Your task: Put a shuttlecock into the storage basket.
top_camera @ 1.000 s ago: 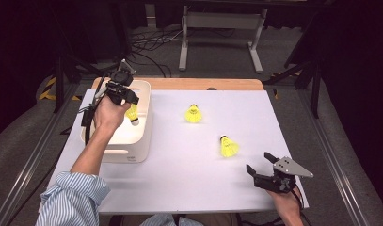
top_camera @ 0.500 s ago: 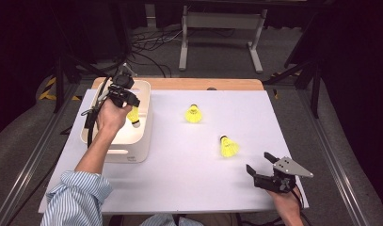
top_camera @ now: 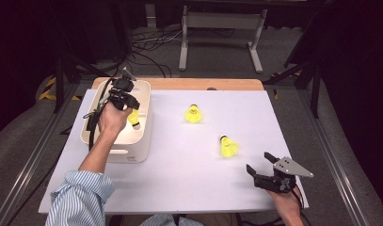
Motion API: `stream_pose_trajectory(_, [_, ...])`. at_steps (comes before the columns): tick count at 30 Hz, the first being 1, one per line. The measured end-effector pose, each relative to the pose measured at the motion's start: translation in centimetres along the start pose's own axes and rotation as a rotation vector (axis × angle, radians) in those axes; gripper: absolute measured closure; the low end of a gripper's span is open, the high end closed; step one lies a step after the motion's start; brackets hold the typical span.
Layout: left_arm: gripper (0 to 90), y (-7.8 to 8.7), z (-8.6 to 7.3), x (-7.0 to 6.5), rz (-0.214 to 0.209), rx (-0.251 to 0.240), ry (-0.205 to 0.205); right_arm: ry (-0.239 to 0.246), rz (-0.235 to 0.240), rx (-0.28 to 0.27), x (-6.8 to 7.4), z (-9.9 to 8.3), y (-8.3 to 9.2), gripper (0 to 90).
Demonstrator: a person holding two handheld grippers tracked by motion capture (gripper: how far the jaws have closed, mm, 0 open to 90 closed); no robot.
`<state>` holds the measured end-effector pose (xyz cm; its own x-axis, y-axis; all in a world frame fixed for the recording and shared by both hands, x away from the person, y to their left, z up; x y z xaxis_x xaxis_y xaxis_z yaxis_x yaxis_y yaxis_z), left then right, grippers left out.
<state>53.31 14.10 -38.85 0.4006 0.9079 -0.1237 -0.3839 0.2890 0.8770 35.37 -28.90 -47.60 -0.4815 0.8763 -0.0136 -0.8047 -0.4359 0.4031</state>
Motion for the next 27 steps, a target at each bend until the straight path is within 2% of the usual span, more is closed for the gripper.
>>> stream_pose_trajectory(8, [89.6, -0.8, -0.3, 0.3, -0.008, 0.012, 0.008, 0.001, 0.000, 0.001, 0.0, 0.0, 0.0, 16.6])
stream_pose_trajectory(27, [88.9, -2.4, -0.5, 0.2, -0.013, 0.048, -0.002, -0.002, 0.001, 0.001, 0.0, 0.0, 0.0, 16.6])
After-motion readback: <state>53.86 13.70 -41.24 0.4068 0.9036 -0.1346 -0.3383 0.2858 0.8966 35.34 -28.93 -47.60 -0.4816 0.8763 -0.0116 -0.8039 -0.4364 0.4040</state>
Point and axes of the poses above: each handheld gripper's, and its own axes: y roughly backward along the jaws, z roughly out of its top, x roughly to its left, the point moved 7 cm from there along -y, roughly forward along the jaws, and after that the axes turned 3 degrees about -y, right-handed, at the moved point
